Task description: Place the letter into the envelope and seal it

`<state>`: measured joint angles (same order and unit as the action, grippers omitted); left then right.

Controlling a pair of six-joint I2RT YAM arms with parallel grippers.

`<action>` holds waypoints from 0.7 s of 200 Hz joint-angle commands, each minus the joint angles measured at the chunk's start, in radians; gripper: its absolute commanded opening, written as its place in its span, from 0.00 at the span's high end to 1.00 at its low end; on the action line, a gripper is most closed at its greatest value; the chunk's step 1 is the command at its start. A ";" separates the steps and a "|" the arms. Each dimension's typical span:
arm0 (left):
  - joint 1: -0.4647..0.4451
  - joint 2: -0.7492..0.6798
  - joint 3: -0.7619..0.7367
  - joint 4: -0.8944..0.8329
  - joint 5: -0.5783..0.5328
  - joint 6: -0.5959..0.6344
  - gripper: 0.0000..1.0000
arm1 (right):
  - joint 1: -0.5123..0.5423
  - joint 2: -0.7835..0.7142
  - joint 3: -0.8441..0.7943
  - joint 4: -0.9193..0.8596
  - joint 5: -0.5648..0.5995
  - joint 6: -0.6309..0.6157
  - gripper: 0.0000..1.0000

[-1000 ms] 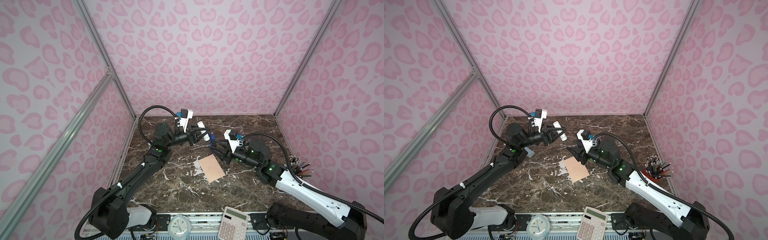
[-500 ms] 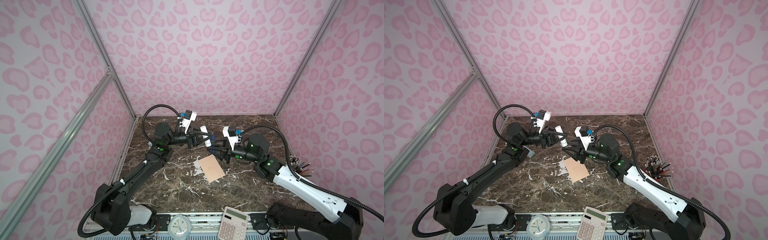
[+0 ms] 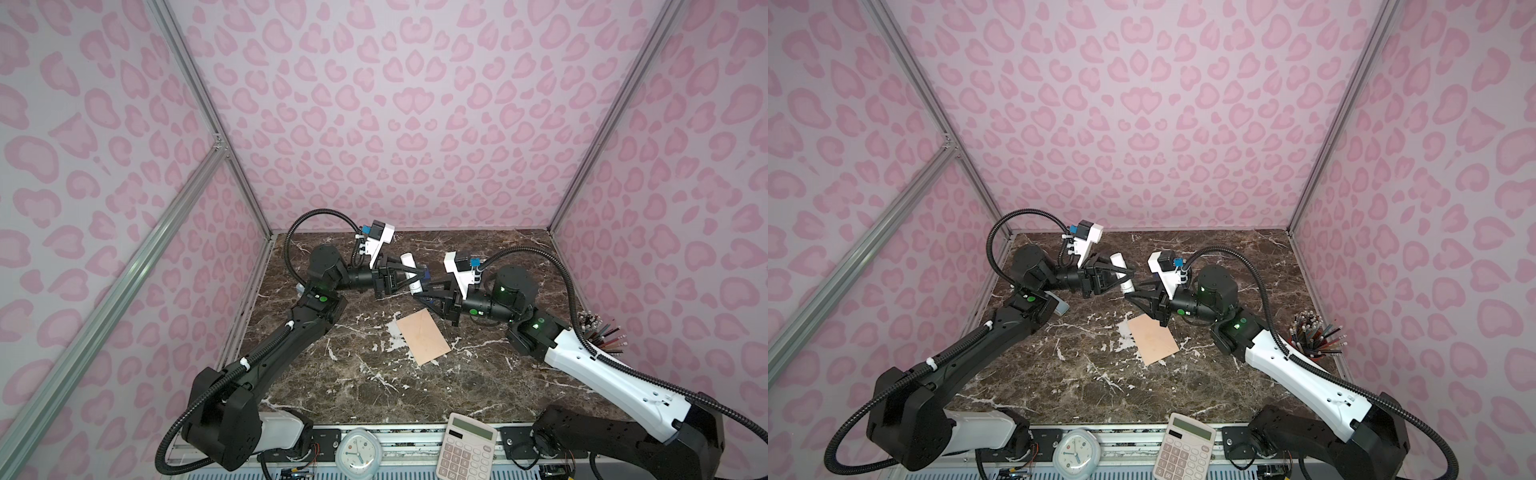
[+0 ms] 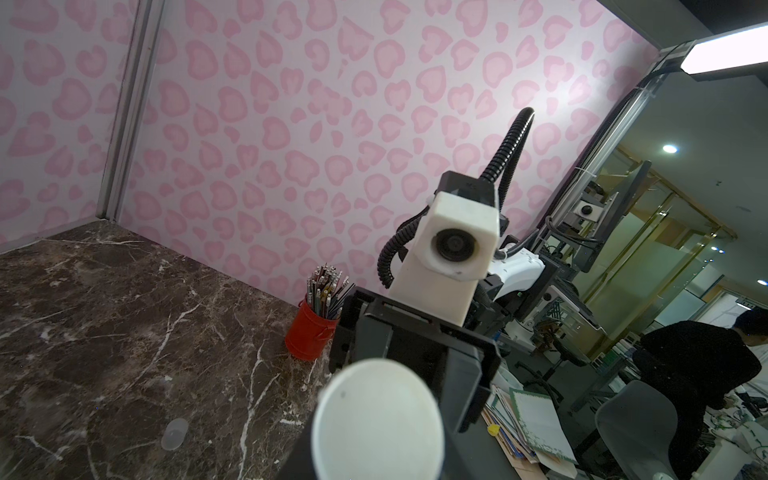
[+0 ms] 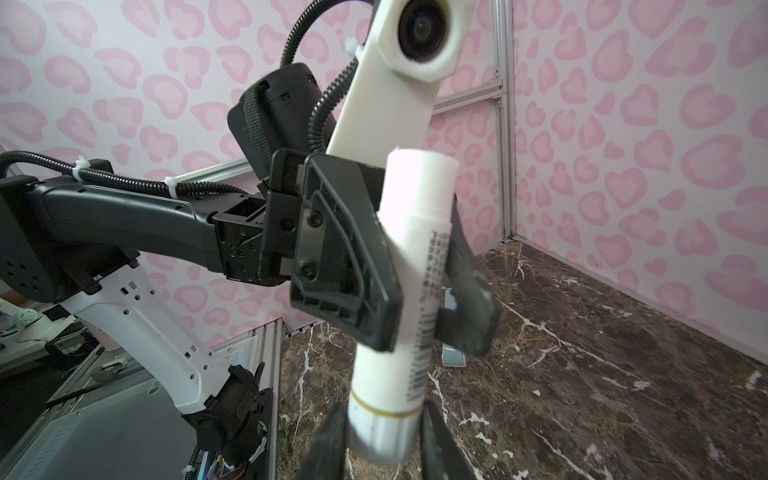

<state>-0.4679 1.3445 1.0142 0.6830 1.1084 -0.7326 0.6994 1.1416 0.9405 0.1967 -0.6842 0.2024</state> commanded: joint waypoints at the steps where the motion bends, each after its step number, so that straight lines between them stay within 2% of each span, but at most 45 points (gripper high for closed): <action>1: 0.000 0.002 0.009 0.046 0.010 0.000 0.96 | 0.001 0.004 0.002 0.038 -0.014 0.005 0.69; 42: -0.006 0.005 0.008 0.036 0.005 0.013 0.96 | 0.000 0.014 0.007 0.046 -0.018 0.017 0.71; 62: -0.011 -0.006 0.014 -0.033 -0.025 0.075 0.96 | 0.001 0.021 0.009 0.049 -0.007 0.027 0.73; 100: -0.027 -0.053 0.027 -0.265 -0.193 0.309 0.96 | 0.015 0.024 0.008 0.061 0.100 0.026 0.77; 140: -0.047 -0.074 0.009 -0.311 -0.353 0.387 0.96 | 0.088 0.026 0.023 0.056 0.282 -0.034 0.79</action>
<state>-0.5045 1.2774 1.0309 0.4290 0.8925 -0.4412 0.7448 1.1629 0.9482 0.1905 -0.5175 0.2119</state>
